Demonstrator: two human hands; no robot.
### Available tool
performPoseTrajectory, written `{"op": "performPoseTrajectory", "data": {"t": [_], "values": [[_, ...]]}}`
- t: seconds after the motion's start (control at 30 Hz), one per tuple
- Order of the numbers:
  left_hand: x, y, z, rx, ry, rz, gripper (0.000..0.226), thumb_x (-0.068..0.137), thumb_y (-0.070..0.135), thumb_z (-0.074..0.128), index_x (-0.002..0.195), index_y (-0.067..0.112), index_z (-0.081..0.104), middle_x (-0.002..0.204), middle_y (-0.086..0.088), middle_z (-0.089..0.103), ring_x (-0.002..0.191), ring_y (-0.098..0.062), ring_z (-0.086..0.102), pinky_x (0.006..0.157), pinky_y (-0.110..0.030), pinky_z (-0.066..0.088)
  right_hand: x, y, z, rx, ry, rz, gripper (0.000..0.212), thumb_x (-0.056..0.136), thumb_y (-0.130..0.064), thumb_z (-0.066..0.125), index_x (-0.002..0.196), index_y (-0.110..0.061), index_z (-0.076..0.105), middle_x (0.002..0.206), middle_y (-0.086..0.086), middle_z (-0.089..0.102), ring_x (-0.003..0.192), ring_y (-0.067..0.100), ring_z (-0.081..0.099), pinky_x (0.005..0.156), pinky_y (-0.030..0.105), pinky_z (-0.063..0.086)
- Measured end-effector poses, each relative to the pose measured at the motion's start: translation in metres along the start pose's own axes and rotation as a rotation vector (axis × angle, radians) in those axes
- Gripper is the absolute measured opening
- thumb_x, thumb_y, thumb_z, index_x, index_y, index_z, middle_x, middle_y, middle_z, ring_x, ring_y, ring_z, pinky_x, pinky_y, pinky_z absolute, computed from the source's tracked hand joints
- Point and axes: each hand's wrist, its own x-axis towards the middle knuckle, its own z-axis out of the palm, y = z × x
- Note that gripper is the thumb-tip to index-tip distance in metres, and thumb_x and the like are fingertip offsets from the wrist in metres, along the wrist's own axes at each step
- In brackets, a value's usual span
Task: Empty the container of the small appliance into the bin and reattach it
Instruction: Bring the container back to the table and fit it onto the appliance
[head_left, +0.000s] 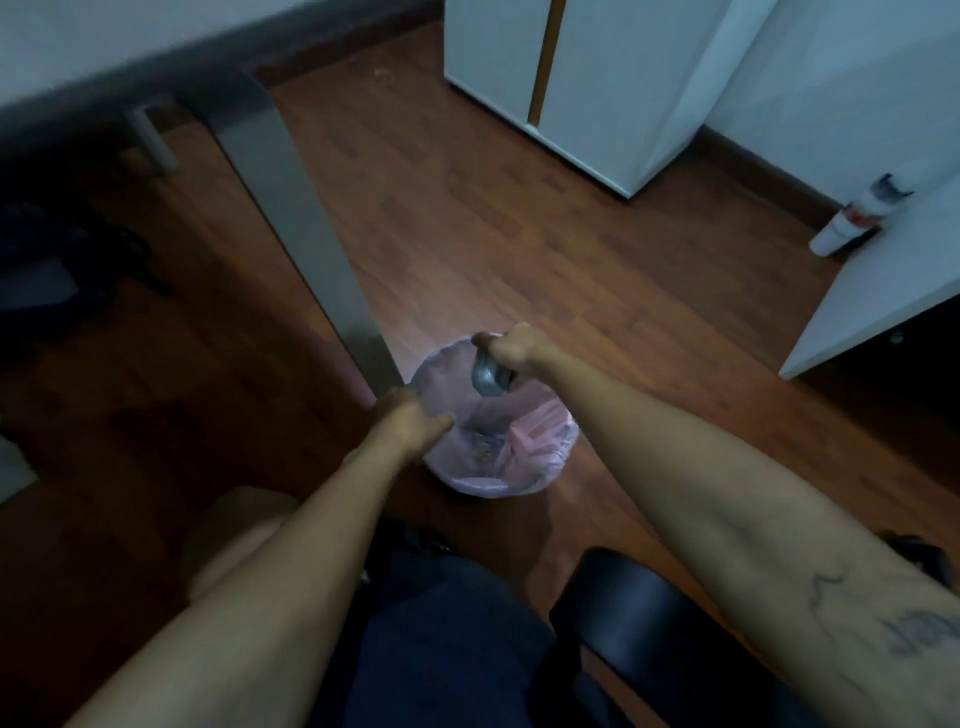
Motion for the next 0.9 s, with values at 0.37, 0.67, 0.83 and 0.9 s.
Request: {"op": "performPoseTrajectory", "data": {"t": [0.37,0.67,0.83,0.9], "values": [[-0.114,0.053,-0.145,0.073,0.077,0.128,0.061,0.080,0.035,0.075,0.131,0.006,0.060,0.132,-0.010,0.064,0.122,-0.026,0.059,0.102,-0.032,0.045,-0.146,-0.106,-0.047,0.348,-0.090,-0.257,0.043,0.086,-0.044,0.049,0.109,-0.009,0.058,0.096,0.016,0.061,0.071,0.029,0.060,0.059,0.031,0.052],[-0.251,0.036,-0.284,0.176,0.143,0.231,0.040,0.084,0.028,0.072,0.120,0.010,0.068,0.108,-0.006,0.069,0.098,-0.022,0.067,0.086,-0.041,0.058,-0.257,-0.222,-0.057,0.424,-0.362,-0.467,0.036,0.088,-0.042,0.045,0.090,-0.008,0.058,0.063,0.007,0.069,0.048,0.019,0.064,0.047,0.022,0.051],[-0.310,0.001,-0.346,0.014,0.228,0.159,0.043,0.087,0.023,0.070,0.126,0.008,0.061,0.103,-0.003,0.070,0.103,-0.021,0.069,0.087,-0.042,0.059,-0.305,-0.286,-0.027,0.324,-0.528,-0.575,0.050,0.088,-0.045,0.043,0.099,0.001,0.059,0.072,0.010,0.069,0.058,0.021,0.060,0.052,0.026,0.048],[-0.327,-0.020,-0.366,-0.034,0.296,0.128,0.043,0.086,0.023,0.071,0.125,0.007,0.061,0.107,-0.006,0.071,0.103,-0.022,0.070,0.086,-0.044,0.060,-0.321,-0.308,-0.011,0.310,-0.552,-0.614,0.050,0.088,-0.045,0.045,0.103,0.000,0.058,0.078,0.010,0.067,0.063,0.022,0.059,0.056,0.029,0.047]]}}
